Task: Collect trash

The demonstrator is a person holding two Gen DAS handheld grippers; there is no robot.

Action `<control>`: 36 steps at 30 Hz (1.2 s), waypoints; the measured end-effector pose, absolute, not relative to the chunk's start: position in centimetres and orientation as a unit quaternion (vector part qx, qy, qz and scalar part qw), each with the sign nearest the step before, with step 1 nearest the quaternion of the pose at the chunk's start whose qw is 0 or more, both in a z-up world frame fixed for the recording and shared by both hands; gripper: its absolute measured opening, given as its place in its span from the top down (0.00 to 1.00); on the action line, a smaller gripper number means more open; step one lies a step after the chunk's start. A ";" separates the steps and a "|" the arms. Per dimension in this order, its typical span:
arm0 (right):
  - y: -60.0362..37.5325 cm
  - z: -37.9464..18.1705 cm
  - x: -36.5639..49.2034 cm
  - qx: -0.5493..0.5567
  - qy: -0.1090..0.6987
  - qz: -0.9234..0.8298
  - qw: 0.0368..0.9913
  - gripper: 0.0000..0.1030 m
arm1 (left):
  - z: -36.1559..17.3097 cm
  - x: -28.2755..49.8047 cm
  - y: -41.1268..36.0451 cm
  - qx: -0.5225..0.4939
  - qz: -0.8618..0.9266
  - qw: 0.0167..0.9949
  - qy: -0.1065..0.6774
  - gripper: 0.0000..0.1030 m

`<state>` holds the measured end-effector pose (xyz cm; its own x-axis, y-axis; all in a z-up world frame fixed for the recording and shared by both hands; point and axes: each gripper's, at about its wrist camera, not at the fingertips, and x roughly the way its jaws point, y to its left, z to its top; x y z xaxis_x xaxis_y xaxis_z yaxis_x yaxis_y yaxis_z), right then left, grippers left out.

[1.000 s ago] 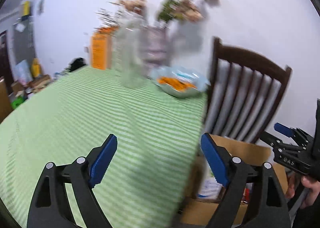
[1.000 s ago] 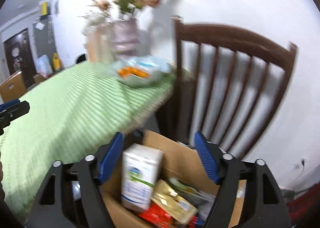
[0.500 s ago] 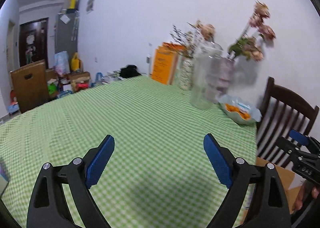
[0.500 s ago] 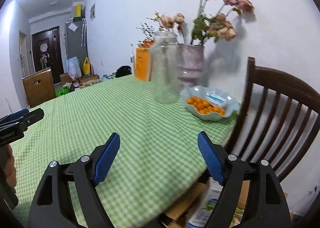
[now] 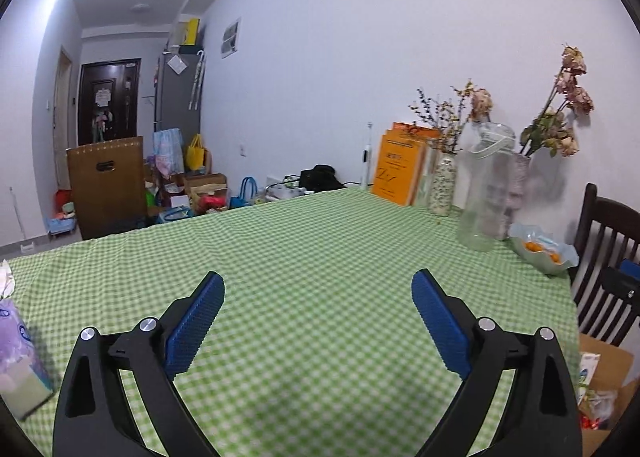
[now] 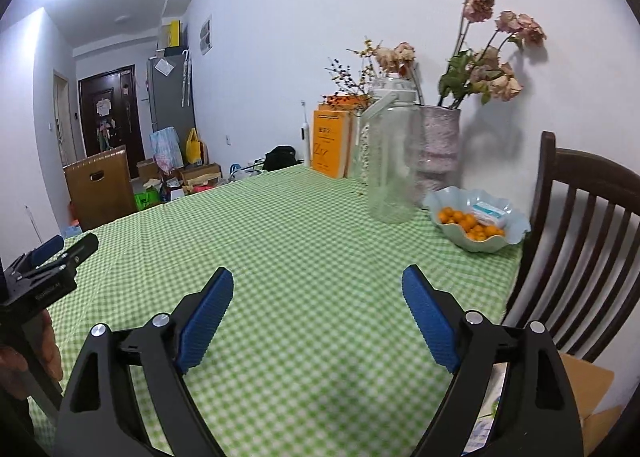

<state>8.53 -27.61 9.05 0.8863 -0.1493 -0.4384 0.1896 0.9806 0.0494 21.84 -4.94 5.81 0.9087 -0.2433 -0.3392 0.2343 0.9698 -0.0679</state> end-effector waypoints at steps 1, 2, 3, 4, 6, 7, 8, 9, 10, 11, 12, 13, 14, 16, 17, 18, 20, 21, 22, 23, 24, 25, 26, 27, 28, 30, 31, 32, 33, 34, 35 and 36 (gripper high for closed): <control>-27.3 8.9 8.6 0.045 0.220 -0.088 0.971 0.17 | 5.4 22.2 -4.3 -0.013 -0.118 0.977 0.178 0.11; -26.8 8.7 8.8 0.045 0.217 -0.090 0.971 0.17 | 5.2 22.5 -3.9 -0.014 -0.116 0.977 0.180 0.11; -26.3 8.5 9.0 0.045 0.216 -0.092 0.971 0.17 | 5.0 22.8 -3.3 -0.016 -0.110 0.977 0.182 0.11; -25.7 8.1 9.3 0.045 0.215 -0.095 0.971 0.17 | 4.7 23.0 -2.8 -0.019 -0.105 0.977 0.182 0.11; -25.0 7.6 9.7 0.046 0.216 -0.098 0.970 0.17 | 4.4 23.2 -1.7 -0.026 -0.101 0.979 0.178 0.11; -24.4 7.3 9.9 0.049 0.215 -0.099 0.970 0.17 | 4.2 23.3 -1.3 -0.029 -0.103 0.979 0.176 0.11; -24.0 7.0 10.0 0.053 0.212 -0.100 0.971 0.17 | 4.1 23.4 -0.9 -0.030 -0.106 0.978 0.175 0.11; -23.7 6.8 10.1 0.056 0.210 -0.100 0.971 0.17 | 3.9 23.6 -0.6 -0.027 -0.110 0.978 0.175 0.11; -23.4 6.6 10.2 0.061 0.207 -0.100 0.971 0.17 | 3.6 23.6 -0.3 -0.023 -0.115 0.978 0.173 0.11; -23.0 6.3 10.3 0.068 0.205 -0.100 0.971 0.17 | 3.4 23.6 0.0 -0.018 -0.124 0.977 0.170 0.10; -22.8 6.1 10.4 0.071 0.205 -0.100 0.971 0.16 | 3.0 23.6 0.3 -0.013 -0.128 0.977 0.169 0.08; -22.5 5.8 10.4 0.074 0.204 -0.100 0.971 0.16 | 2.8 23.7 0.5 -0.010 -0.127 0.977 0.170 0.08; -22.3 5.6 10.4 0.076 0.202 -0.102 0.971 0.16 | 2.5 23.9 0.6 -0.007 -0.124 0.977 0.174 0.08; -21.9 4.8 10.5 0.080 0.201 -0.108 0.970 0.16 | 2.2 24.1 0.7 -0.003 -0.120 0.977 0.177 0.08; -21.8 4.3 10.6 0.081 0.202 -0.111 0.970 0.16 | 2.1 24.1 0.6 0.001 -0.122 0.977 0.176 0.08; -21.6 4.0 10.7 0.081 0.206 -0.113 0.969 0.16 | 2.1 24.1 0.4 0.007 -0.125 0.977 0.173 0.08; -21.3 3.1 11.0 0.084 0.217 -0.116 0.966 0.16 | 2.1 24.0 0.1 0.014 -0.128 0.977 0.168 0.08; -21.1 2.8 11.1 0.083 0.218 -0.117 0.965 0.16 | 2.0 23.9 0.1 0.016 -0.128 0.978 0.167 0.08; -20.8 2.7 11.1 0.080 0.219 -0.118 0.965 0.16 | 1.8 23.9 -0.1 0.014 -0.130 0.977 0.168 0.08; -20.6 2.5 11.1 0.078 0.219 -0.118 0.965 0.16 | 1.7 23.9 -0.2 0.012 -0.136 0.976 0.168 0.08; -20.5 2.4 11.1 0.076 0.218 -0.118 0.966 0.16 | 1.6 23.8 -0.2 0.013 -0.143 0.975 0.170 0.08; -20.4 2.3 11.1 0.075 0.217 -0.118 0.966 0.16 | 1.6 23.7 -0.2 0.011 -0.144 0.975 0.169 0.08; -20.3 2.3 11.1 0.074 0.216 -0.118 0.967 0.16 | 1.6 23.7 -0.1 0.007 -0.146 0.975 0.166 0.08; -20.3 2.2 11.2 0.073 0.216 -0.118 0.967 0.16 | 1.6 23.6 0.0 0.002 -0.148 0.975 0.165 0.08; -20.2 2.0 11.2 0.073 0.217 -0.117 0.966 0.16 | 1.6 23.6 0.2 -0.005 -0.146 0.976 0.164 0.08; -20.3 1.7 11.3 0.077 0.220 -0.115 0.966 0.16 | 1.5 23.8 0.4 -0.012 -0.141 0.976 0.167 0.08; -20.3 1.7 11.3 0.077 0.222 -0.115 0.965 0.16 | 1.5 23.9 0.6 -0.016 -0.139 0.976 0.167 0.08; -20.3 1.7 11.3 0.078 0.220 -0.115 0.965 0.16 | 1.5 24.0 0.7 -0.020 -0.139 0.976 0.167 0.08; -20.3 1.7 11.3 0.079 0.220 -0.113 0.966 0.16 | 1.5 23.9 0.9 -0.023 -0.135 0.976 0.166 0.08; -20.2 1.7 11.2 0.078 0.219 -0.112 0.966 0.16 | 1.5 24.0 0.9 -0.023 -0.134 0.977 0.166 0.08; -20.2 1.7 11.2 0.076 0.218 -0.112 0.966 0.16 | 1.5 23.9 0.9 -0.022 -0.130 0.977 0.165 0.08; -20.2 1.8 11.2 0.074 0.217 -0.112 0.967 0.14 | 1.6 23.8 0.9 -0.020 -0.128 0.978 0.162 0.08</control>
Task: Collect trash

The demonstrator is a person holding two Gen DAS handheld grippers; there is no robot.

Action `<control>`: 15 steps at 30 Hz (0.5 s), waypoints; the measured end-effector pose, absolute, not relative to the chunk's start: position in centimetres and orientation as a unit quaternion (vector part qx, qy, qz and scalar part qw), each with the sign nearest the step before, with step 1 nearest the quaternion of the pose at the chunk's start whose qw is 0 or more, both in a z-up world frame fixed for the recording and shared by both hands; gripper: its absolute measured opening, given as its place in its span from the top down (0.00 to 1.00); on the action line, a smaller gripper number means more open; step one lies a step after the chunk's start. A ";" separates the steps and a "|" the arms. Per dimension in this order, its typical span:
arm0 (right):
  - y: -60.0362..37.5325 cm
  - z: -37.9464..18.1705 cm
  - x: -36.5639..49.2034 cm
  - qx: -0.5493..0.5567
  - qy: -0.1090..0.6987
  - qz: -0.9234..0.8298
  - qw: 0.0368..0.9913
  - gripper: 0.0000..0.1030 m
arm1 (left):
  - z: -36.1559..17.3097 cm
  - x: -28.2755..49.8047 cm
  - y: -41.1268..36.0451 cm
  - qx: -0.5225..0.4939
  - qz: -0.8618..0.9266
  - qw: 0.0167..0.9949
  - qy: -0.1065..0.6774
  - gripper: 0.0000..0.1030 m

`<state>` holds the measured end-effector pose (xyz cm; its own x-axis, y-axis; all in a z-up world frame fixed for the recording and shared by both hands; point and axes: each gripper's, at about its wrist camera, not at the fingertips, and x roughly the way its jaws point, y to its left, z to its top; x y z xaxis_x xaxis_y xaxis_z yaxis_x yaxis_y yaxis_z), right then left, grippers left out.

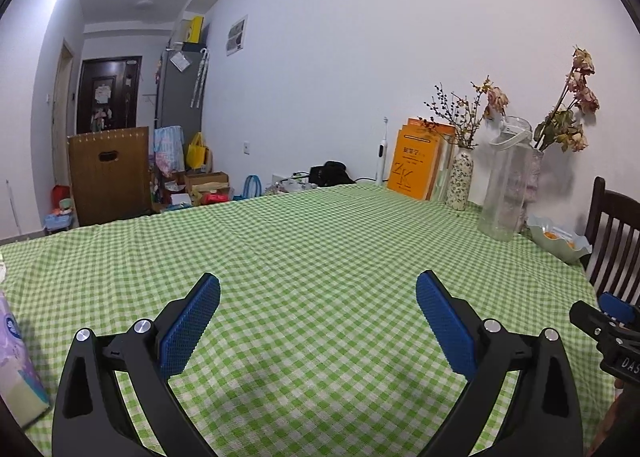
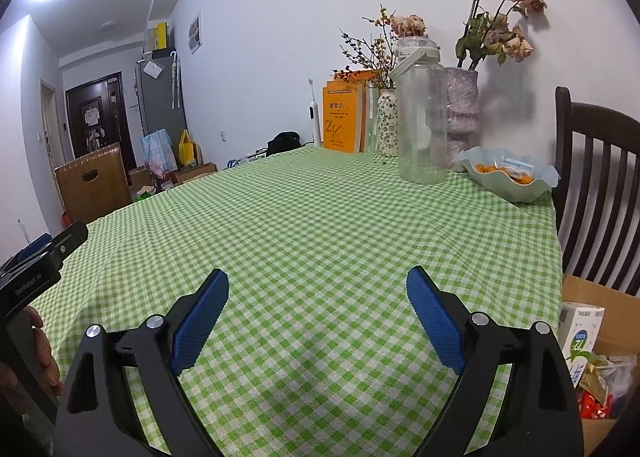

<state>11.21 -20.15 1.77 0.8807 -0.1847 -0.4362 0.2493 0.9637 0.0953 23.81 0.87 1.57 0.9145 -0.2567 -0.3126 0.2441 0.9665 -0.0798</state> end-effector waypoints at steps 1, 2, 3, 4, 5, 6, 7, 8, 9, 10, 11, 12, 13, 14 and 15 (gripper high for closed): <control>-20.0 1.8 11.1 0.071 0.214 -0.112 0.968 0.13 | 1.6 23.5 0.8 -0.016 -0.129 0.979 0.156 0.08; -19.8 1.9 10.9 0.066 0.209 -0.113 0.969 0.12 | 1.7 23.3 0.7 -0.013 -0.130 0.980 0.150 0.08; -19.5 2.0 10.6 0.060 0.200 -0.114 0.971 0.11 | 1.7 23.2 0.6 -0.009 -0.129 0.981 0.147 0.08; -19.4 2.1 10.5 0.056 0.195 -0.115 0.973 0.11 | 1.7 23.2 0.5 -0.007 -0.127 0.981 0.148 0.08; -19.2 2.2 10.3 0.051 0.188 -0.116 0.974 0.09 | 1.7 23.2 0.5 -0.008 -0.126 0.981 0.149 0.08; -18.9 2.3 10.1 0.044 0.180 -0.116 0.976 0.08 | 1.7 23.3 0.6 -0.009 -0.126 0.981 0.149 0.08; -18.5 2.4 9.9 0.036 0.174 -0.115 0.977 0.08 | 1.7 23.4 0.7 -0.013 -0.123 0.981 0.151 0.08; -18.4 2.5 9.9 0.031 0.173 -0.115 0.978 0.08 | 1.8 23.5 0.8 -0.015 -0.123 0.981 0.153 0.08; -18.3 2.5 9.9 0.027 0.171 -0.115 0.978 0.08 | 1.8 23.6 0.9 -0.017 -0.123 0.980 0.154 0.08; -18.2 2.5 10.0 0.024 0.172 -0.116 0.978 0.08 | 1.8 23.6 0.9 -0.018 -0.123 0.980 0.154 0.08; -18.2 2.5 10.0 0.024 0.172 -0.117 0.978 0.08 | 1.9 23.6 0.9 -0.019 -0.123 0.980 0.154 0.08; -18.2 2.5 10.0 0.026 0.171 -0.119 0.978 0.08 | 1.8 23.6 0.9 -0.018 -0.122 0.980 0.154 0.08; -18.4 2.5 9.9 0.030 0.168 -0.122 0.978 0.08 | 1.9 23.7 0.9 -0.018 -0.119 0.981 0.155 0.07; -18.5 2.5 9.7 0.034 0.164 -0.125 0.978 0.08 | 1.9 23.7 0.9 -0.018 -0.119 0.981 0.155 0.07; -18.6 2.6 9.6 0.036 0.161 -0.130 0.978 0.08 | 1.9 23.7 0.9 -0.017 -0.118 0.981 0.154 0.07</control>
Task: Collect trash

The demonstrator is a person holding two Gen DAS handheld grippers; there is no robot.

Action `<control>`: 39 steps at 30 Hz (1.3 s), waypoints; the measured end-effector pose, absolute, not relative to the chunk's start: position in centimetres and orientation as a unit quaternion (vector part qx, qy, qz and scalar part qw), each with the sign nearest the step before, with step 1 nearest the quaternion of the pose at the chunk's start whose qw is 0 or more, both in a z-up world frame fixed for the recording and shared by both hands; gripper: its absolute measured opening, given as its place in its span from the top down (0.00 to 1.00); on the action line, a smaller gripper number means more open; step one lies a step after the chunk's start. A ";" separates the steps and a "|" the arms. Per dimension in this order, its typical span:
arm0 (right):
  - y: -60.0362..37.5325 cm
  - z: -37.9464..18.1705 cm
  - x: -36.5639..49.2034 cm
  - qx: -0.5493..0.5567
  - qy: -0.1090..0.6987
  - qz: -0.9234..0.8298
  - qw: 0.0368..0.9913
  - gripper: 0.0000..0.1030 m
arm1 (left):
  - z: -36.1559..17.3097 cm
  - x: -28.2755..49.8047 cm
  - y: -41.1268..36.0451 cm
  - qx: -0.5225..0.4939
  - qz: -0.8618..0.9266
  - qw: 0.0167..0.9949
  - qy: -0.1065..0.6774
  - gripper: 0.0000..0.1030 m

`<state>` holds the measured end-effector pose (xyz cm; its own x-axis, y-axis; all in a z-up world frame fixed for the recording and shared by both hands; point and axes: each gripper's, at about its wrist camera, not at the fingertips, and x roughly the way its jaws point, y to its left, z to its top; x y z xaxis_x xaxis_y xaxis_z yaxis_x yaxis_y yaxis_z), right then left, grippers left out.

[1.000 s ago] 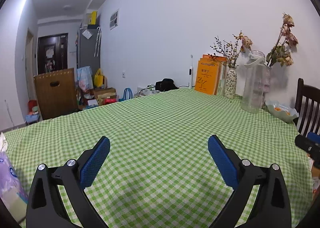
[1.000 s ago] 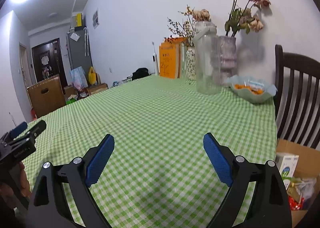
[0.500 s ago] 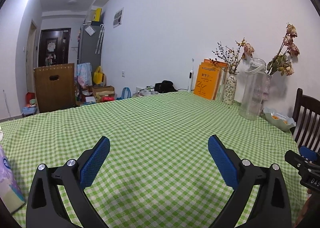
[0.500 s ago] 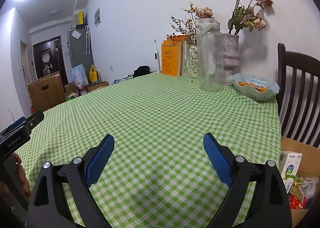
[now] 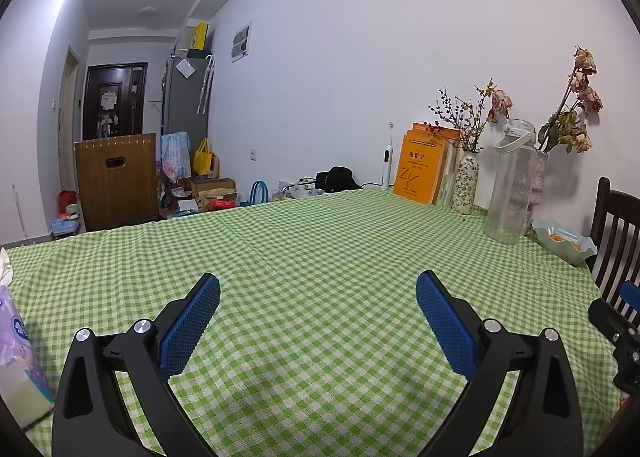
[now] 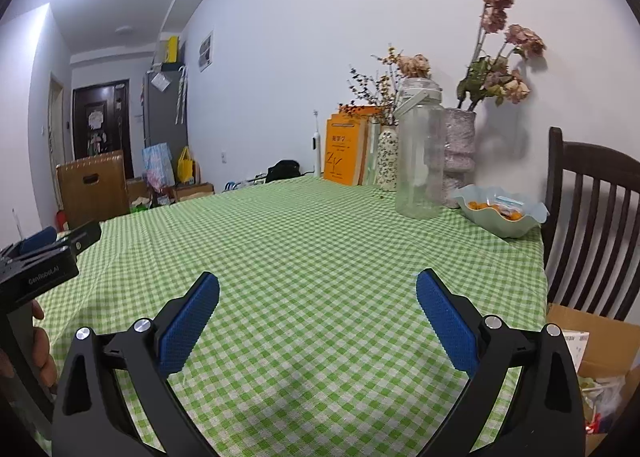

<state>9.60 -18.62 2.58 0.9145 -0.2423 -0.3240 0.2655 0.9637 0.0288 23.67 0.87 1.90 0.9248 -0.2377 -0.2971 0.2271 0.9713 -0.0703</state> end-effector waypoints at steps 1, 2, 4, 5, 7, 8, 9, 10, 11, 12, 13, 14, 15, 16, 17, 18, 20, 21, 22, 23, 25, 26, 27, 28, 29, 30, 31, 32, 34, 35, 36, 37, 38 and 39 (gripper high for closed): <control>-18.6 2.6 9.6 0.036 0.159 -0.133 0.978 0.08 | 1.9 23.6 0.8 -0.016 -0.118 0.981 0.153 0.08; -18.5 2.6 9.6 0.032 0.158 -0.134 0.978 0.08 | 1.9 23.7 0.7 -0.015 -0.117 0.981 0.153 0.07; -18.3 2.7 9.6 0.027 0.156 -0.131 0.979 0.08 | 1.9 23.6 0.6 -0.012 -0.118 0.981 0.152 0.07; -18.3 2.7 9.6 0.028 0.157 -0.131 0.979 0.08 | 1.9 23.6 0.5 -0.009 -0.119 0.981 0.152 0.07; -18.4 2.6 9.6 0.032 0.157 -0.133 0.978 0.08 | 1.9 23.5 0.3 -0.006 -0.124 0.981 0.152 0.07; -18.4 2.6 9.7 0.031 0.157 -0.134 0.978 0.08 | 1.9 23.5 0.3 -0.005 -0.124 0.980 0.152 0.07; -18.3 2.6 9.6 0.031 0.157 -0.135 0.978 0.08 | 1.9 23.5 0.3 -0.006 -0.124 0.980 0.153 0.07; -18.3 2.7 9.7 0.029 0.156 -0.136 0.978 0.08 | 1.9 23.5 0.4 -0.009 -0.123 0.981 0.153 0.07; -18.3 2.7 9.6 0.030 0.156 -0.137 0.978 0.08 | 1.9 23.4 0.5 -0.011 -0.122 0.981 0.153 0.07; -18.3 2.6 9.6 0.030 0.156 -0.138 0.978 0.08 | 1.9 23.4 0.6 -0.013 -0.122 0.981 0.152 0.07; -18.3 2.6 9.6 0.030 0.156 -0.138 0.978 0.08 | 1.9 23.4 0.6 -0.015 -0.122 0.981 0.151 0.07; -18.2 2.6 9.6 0.030 0.156 -0.139 0.977 0.08 | 1.9 23.3 0.7 -0.018 -0.122 0.981 0.151 0.07; -18.2 2.6 9.6 0.030 0.156 -0.139 0.977 0.08 | 1.9 23.3 0.8 -0.019 -0.122 0.981 0.151 0.07; -18.2 2.6 9.6 0.030 0.156 -0.140 0.977 0.08 | 1.9 23.3 0.9 -0.020 -0.122 0.980 0.153 0.07; -18.3 2.6 9.6 0.031 0.156 -0.140 0.977 0.08 | 1.9 23.3 1.0 -0.021 -0.123 0.980 0.152 0.07; -18.3 2.6 9.6 0.031 0.156 -0.141 0.977 0.08 | 1.9 23.3 1.0 -0.021 -0.124 0.980 0.152 0.07; -18.3 2.6 9.6 0.031 0.156 -0.143 0.977 0.08 | 1.9 23.3 0.9 -0.019 -0.124 0.980 0.151 0.07; -18.3 2.6 9.6 0.031 0.156 -0.143 0.977 0.08 | 1.9 23.3 0.9 -0.019 -0.124 0.980 0.151 0.07; -18.3 2.6 9.6 0.031 0.156 -0.143 0.977 0.08 | 1.9 23.3 0.9 -0.017 -0.124 0.981 0.152 0.07; -18.3 2.6 9.6 0.031 0.156 -0.143 0.977 0.08 | 1.9 23.3 0.8 -0.015 -0.124 0.980 0.151 0.07; -18.3 2.6 9.6 0.031 0.156 -0.143 0.977 0.08 | 1.9 23.2 0.7 -0.012 -0.128 0.980 0.151 0.07; -18.3 2.6 9.6 0.031 0.156 -0.143 0.977 0.08 | 1.9 23.3 0.6 -0.011 -0.129 0.980 0.151 0.07; -18.3 2.6 9.6 0.031 0.156 -0.143 0.977 0.08 | 1.9 23.2 0.6 -0.010 -0.128 0.980 0.151 0.07; -18.3 2.6 9.6 0.031 0.156 -0.143 0.977 0.08 | 1.9 23.2 0.6 -0.008 -0.129 0.980 0.151 0.07; -18.3 2.6 9.6 0.031 0.156 -0.143 0.977 0.08 | 1.9 23.2 0.5 -0.007 -0.130 0.980 0.151 0.07; -18.3 2.6 9.6 0.031 0.156 -0.143 0.977 0.08 | 1.9 23.2 0.4 -0.006 -0.130 0.980 0.151 0.07; -18.3 2.6 9.6 0.031 0.156 -0.143 0.977 0.08 | 1.9 23.2 0.3 -0.005 -0.129 0.980 0.151 0.07; -18.3 2.6 9.6 0.031 0.156 -0.143 0.977 0.08 | 1.9 23.2 0.3 -0.004 -0.129 0.980 0.151 0.07; -18.3 2.6 9.6 0.032 0.156 -0.143 0.977 0.08 | 1.9 23.1 0.3 -0.003 -0.130 0.980 0.151 0.07; -18.3 2.6 9.6 0.031 0.156 -0.143 0.977 0.08 | 1.9 23.1 0.2 -0.004 -0.130 0.980 0.151 0.07; -18.3 2.6 9.6 0.031 0.156 -0.143 0.977 0.08 | 1.9 23.1 0.3 -0.004 -0.131 0.980 0.151 0.07; -18.3 2.6 9.6 0.031 0.156 -0.143 0.977 0.08 | 1.9 23.1 0.2 -0.004 -0.131 0.980 0.152 0.07; -18.3 2.6 9.6 0.031 0.156 -0.143 0.977 0.08 | 1.9 23.1 0.2 -0.004 -0.131 0.980 0.152 0.07; -18.3 2.6 9.6 0.031 0.156 -0.143 0.977 0.08 | 1.9 23.1 0.3 -0.004 -0.131 0.980 0.152 0.07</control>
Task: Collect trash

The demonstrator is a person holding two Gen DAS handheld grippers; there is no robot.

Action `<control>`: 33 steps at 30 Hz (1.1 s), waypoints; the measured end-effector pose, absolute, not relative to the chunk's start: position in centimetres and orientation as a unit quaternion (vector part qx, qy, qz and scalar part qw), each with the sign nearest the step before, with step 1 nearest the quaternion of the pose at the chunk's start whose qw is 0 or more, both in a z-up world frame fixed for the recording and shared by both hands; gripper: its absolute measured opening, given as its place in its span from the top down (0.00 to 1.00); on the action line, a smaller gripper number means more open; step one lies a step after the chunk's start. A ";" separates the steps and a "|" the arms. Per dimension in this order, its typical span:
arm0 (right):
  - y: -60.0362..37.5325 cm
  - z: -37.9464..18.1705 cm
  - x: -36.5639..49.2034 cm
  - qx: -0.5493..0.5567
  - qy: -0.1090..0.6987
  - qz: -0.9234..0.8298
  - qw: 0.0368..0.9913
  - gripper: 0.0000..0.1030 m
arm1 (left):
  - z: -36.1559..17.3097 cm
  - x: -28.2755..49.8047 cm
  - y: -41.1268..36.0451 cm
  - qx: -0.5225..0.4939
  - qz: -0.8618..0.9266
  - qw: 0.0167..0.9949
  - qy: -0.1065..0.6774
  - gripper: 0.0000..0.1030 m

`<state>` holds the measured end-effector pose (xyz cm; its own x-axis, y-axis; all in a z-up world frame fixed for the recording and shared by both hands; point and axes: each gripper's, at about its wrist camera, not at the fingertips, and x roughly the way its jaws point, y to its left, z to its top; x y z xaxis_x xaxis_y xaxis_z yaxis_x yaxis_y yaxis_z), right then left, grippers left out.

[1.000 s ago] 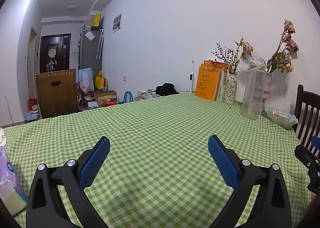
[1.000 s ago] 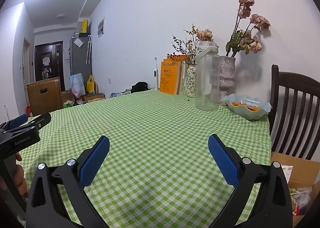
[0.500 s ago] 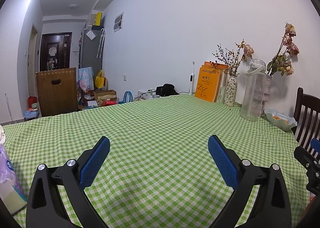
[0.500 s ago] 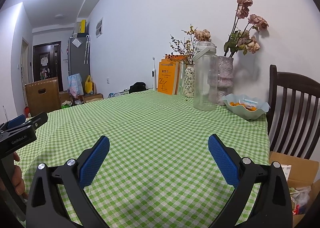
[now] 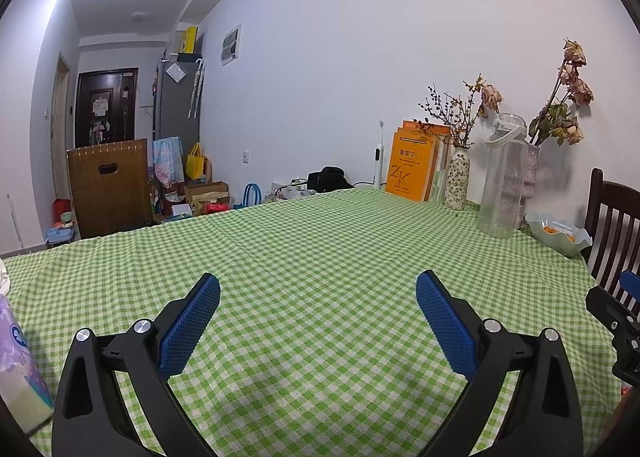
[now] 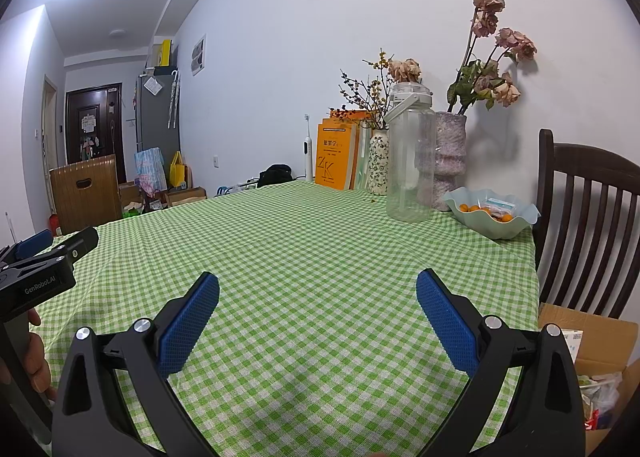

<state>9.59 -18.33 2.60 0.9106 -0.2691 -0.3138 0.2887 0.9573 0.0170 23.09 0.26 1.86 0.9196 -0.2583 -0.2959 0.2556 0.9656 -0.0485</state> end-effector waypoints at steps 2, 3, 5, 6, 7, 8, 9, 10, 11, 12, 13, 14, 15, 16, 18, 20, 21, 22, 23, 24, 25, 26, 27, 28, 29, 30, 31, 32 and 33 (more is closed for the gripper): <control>-18.3 2.6 9.6 0.031 0.156 -0.143 0.977 0.08 | 1.9 23.1 0.3 -0.004 -0.131 0.980 0.152 0.07; -18.3 2.6 9.6 0.031 0.156 -0.143 0.977 0.08 | 1.9 23.1 0.3 -0.004 -0.131 0.980 0.152 0.07; -18.3 2.6 9.6 0.032 0.156 -0.143 0.977 0.08 | 1.9 23.0 0.3 -0.005 -0.130 0.980 0.152 0.07; -18.3 2.6 9.6 0.031 0.156 -0.143 0.977 0.08 | 1.9 23.1 0.3 -0.005 -0.130 0.980 0.152 0.07; -18.3 2.6 9.6 0.031 0.156 -0.143 0.977 0.08 | 1.9 23.1 0.3 -0.005 -0.131 0.980 0.152 0.07; -18.3 2.6 9.6 0.031 0.155 -0.143 0.977 0.08 | 1.9 23.1 0.3 -0.005 -0.131 0.980 0.152 0.07; -18.3 2.6 9.6 0.031 0.156 -0.143 0.977 0.08 | 1.9 23.1 0.2 -0.004 -0.132 0.980 0.152 0.07; -18.3 2.6 9.6 0.031 0.156 -0.143 0.977 0.08 | 1.9 23.1 0.2 -0.004 -0.133 0.979 0.152 0.07; -18.3 2.6 9.6 0.031 0.156 -0.143 0.977 0.08 | 1.9 23.1 0.2 -0.003 -0.133 0.979 0.151 0.07; -18.3 2.6 9.6 0.031 0.156 -0.143 0.977 0.08 | 1.9 23.1 0.1 -0.003 -0.133 0.979 0.151 0.07; -18.3 2.6 9.6 0.031 0.156 -0.143 0.977 0.08 | 1.9 23.1 0.1 -0.003 -0.133 0.979 0.152 0.07; -18.3 2.6 9.6 0.031 0.156 -0.143 0.977 0.08 | 2.0 23.1 0.1 -0.003 -0.133 0.979 0.151 0.07; -18.3 2.6 9.6 0.031 0.156 -0.143 0.977 0.08 | 2.0 23.1 0.1 -0.002 -0.133 0.979 0.151 0.07; -18.3 2.6 9.6 0.031 0.156 -0.143 0.977 0.08 | 2.0 23.1 0.1 -0.002 -0.133 0.980 0.151 0.07; -18.3 2.6 9.6 0.031 0.156 -0.143 0.977 0.08 | 2.0 23.1 0.0 -0.001 -0.133 0.980 0.151 0.07; -18.3 2.6 9.6 0.031 0.156 -0.143 0.977 0.08 | 1.9 23.1 0.0 -0.001 -0.132 0.980 0.152 0.07; -18.3 2.6 9.6 0.031 0.156 -0.143 0.977 0.08 | 2.0 23.1 0.0 -0.001 -0.133 0.980 0.151 0.07; -18.3 2.6 9.6 0.031 0.156 -0.143 0.977 0.08 | 2.0 23.2 0.0 -0.001 -0.132 0.980 0.151 0.07; -18.3 2.6 9.6 0.031 0.156 -0.143 0.977 0.08 | 1.9 23.2 0.0 -0.001 -0.132 0.980 0.152 0.07; -18.3 2.6 9.6 0.031 0.156 -0.143 0.977 0.08 | 1.9 23.2 0.0 -0.001 -0.132 0.980 0.151 0.07; -18.3 2.6 9.6 0.031 0.156 -0.143 0.977 0.08 | 1.9 23.1 0.0 -0.001 -0.132 0.980 0.151 0.07; -18.3 2.6 9.6 0.031 0.156 -0.143 0.977 0.08 | 1.9 23.2 0.0 -0.001 -0.132 0.980 0.151 0.07; -18.3 2.6 9.6 0.031 0.156 -0.143 0.977 0.08 | 1.9 23.2 0.0 -0.001 -0.132 0.980 0.151 0.07; -18.3 2.6 9.6 0.031 0.156 -0.143 0.977 0.08 | 1.9 23.2 0.0 -0.001 -0.132 0.980 0.151 0.07; -18.3 2.6 9.6 0.031 0.156 -0.143 0.977 0.08 | 1.9 23.1 0.0 0.000 -0.132 0.980 0.151 0.07; -18.3 2.6 9.6 0.031 0.156 -0.143 0.977 0.08 | 1.9 23.1 0.0 -0.001 -0.132 0.980 0.151 0.07; -18.3 2.6 9.6 0.031 0.156 -0.143 0.977 0.08 | 1.9 23.1 0.0 -0.001 -0.132 0.980 0.151 0.07; -18.3 2.6 9.6 0.031 0.156 -0.143 0.977 0.08 | 1.9 23.1 0.0 -0.001 -0.132 0.980 0.152 0.07; -18.3 2.6 9.6 0.031 0.156 -0.143 0.977 0.08 | 1.9 23.1 0.0 -0.001 -0.132 0.980 0.151 0.07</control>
<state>9.59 -18.31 2.59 0.9106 -0.2692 -0.3134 0.2888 0.9572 0.0168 23.13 -0.01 1.94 0.9194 -0.2590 -0.2961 0.2585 0.9651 -0.0417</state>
